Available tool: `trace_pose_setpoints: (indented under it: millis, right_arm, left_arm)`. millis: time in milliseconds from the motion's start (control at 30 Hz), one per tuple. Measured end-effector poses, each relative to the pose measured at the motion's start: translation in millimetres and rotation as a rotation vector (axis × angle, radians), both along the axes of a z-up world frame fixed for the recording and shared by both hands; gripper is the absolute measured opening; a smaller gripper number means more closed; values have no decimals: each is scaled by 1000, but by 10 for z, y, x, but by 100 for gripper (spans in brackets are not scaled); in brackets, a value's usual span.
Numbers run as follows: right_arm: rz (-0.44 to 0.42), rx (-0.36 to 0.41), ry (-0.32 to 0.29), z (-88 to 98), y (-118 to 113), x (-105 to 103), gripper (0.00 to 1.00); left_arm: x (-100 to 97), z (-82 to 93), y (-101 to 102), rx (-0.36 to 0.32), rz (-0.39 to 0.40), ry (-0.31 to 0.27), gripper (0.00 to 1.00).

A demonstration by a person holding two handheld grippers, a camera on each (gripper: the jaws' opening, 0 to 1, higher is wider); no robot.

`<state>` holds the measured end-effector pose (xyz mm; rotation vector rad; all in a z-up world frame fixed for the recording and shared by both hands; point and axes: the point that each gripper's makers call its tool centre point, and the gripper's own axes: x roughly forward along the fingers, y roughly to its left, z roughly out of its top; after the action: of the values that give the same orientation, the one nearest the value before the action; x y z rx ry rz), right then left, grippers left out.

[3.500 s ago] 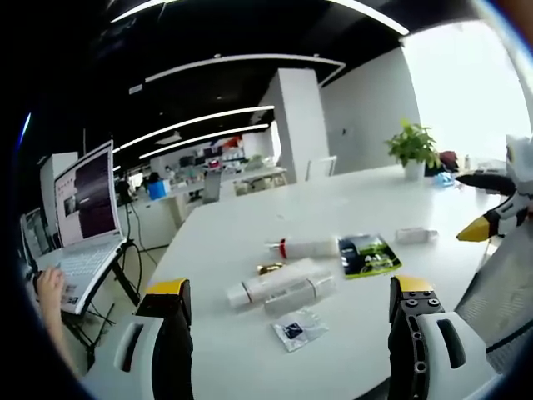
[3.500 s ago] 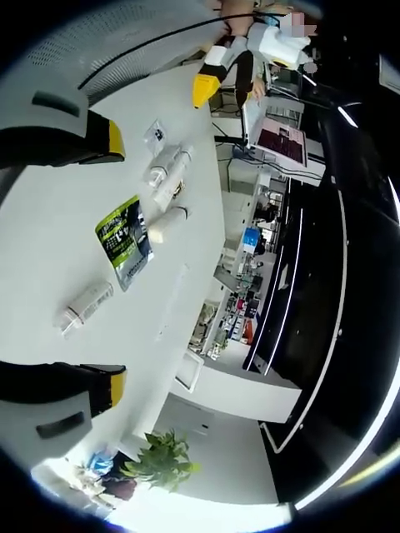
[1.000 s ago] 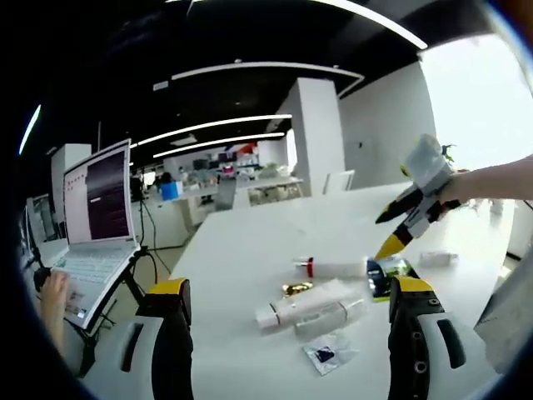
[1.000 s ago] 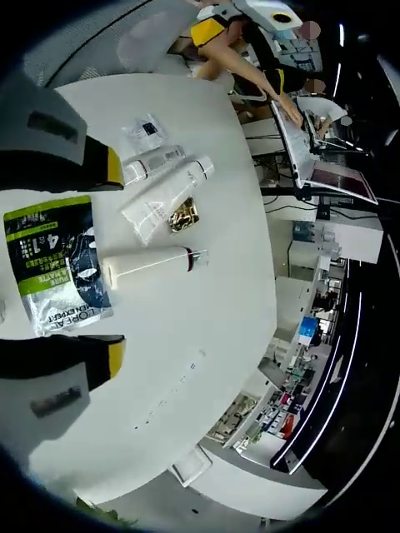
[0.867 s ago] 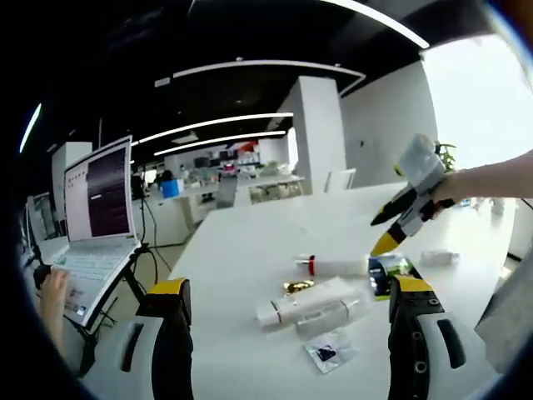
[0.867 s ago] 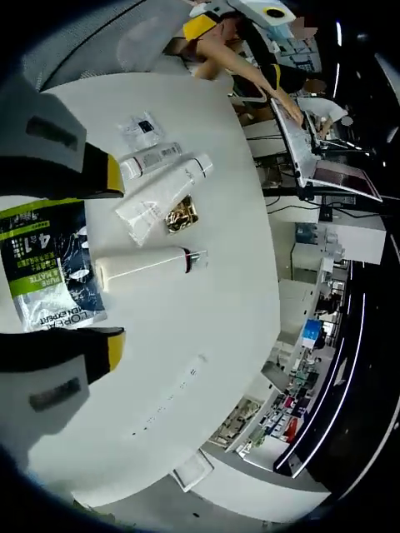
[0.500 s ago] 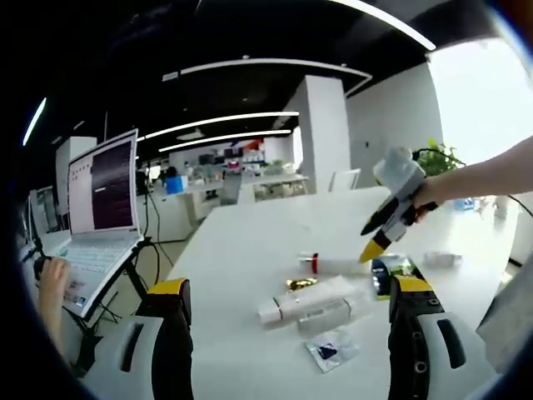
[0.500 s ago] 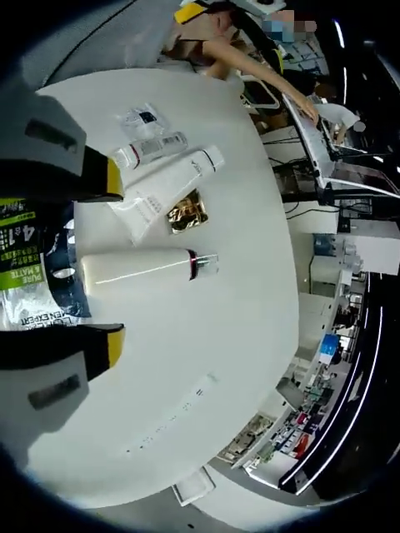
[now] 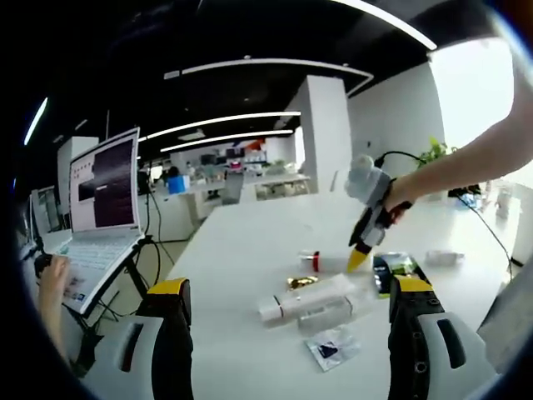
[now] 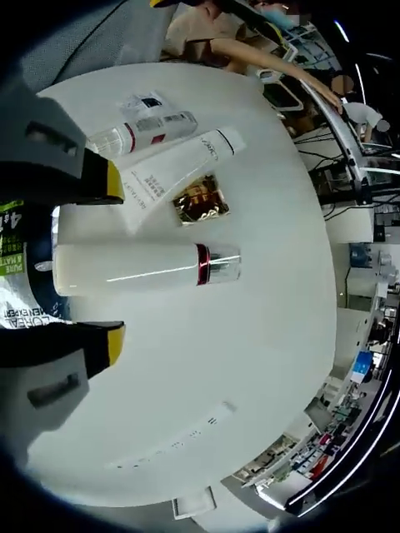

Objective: Arrange the skincare products in the storage area until every visible bottle or jar stands upright without overlapping.

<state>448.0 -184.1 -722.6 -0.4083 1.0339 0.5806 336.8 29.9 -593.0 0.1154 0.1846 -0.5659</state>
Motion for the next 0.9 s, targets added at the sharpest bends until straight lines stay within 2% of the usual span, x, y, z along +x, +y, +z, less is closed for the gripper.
trace_pose_setpoints:
  millis: [233, 533, 667, 733, 900]
  right_arm:
    - [7, -29, 75, -186, -20, -66, 55]
    - [-10, -24, 118, -233, -52, -39, 54]
    - [-10, -26, 165, -263, -9, -46, 47]
    - [15, -49, 167, -258, -2, -17, 45]
    - [4, -46, 192, -252, 5, 32, 38]
  left_arm:
    - [11, 3, 10, -7, 7, 2, 97]
    - [6, -27, -22, -6, -6, 17, 97]
    - [1, -27, -30, -6, -10, 15, 97]
    - [1, -29, -31, -5, -10, 15, 97]
    - [-8, -43, -44, 0, -17, 19, 97]
